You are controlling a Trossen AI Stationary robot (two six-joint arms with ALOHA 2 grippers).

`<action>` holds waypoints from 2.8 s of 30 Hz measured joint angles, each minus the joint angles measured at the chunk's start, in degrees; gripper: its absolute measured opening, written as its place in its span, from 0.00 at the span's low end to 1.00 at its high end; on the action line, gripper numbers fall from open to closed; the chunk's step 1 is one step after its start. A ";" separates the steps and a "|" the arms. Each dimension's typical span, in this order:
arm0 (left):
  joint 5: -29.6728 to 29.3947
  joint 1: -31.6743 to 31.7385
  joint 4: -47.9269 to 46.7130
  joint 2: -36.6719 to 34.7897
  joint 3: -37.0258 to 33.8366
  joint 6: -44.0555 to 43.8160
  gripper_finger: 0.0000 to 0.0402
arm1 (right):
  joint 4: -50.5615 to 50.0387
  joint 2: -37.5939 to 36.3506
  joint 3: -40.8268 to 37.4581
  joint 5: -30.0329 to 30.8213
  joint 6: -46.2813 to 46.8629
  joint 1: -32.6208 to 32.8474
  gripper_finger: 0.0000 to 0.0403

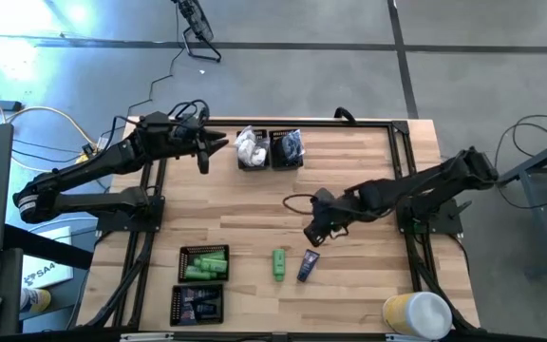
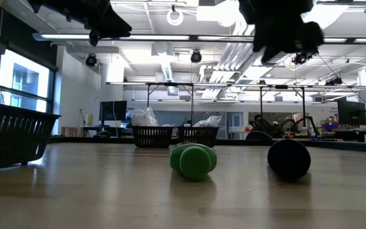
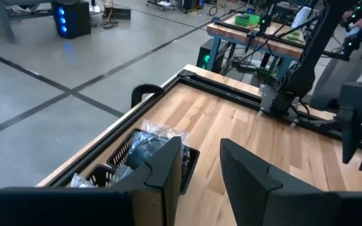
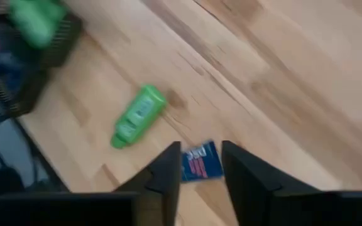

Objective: Pick & Place Travel size toiletries
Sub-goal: Put the dark blue shave cream into the bottom left basket

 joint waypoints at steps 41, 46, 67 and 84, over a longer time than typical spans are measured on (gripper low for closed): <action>0.02 0.00 -7.49 -0.04 0.00 3.48 0.27 | 22.37 24.93 -0.02 3.45 61.43 17.78 0.45; 0.03 0.00 -8.16 -0.04 0.00 3.48 0.27 | 22.56 25.13 0.00 6.34 62.25 17.70 0.55; -0.29 0.00 -8.33 -0.02 0.00 7.83 0.27 | 13.33 25.50 0.04 4.34 60.94 11.80 0.42; -2.64 0.02 -8.24 -0.02 0.00 9.05 0.27 | 5.03 25.39 0.09 11.61 56.99 9.75 0.42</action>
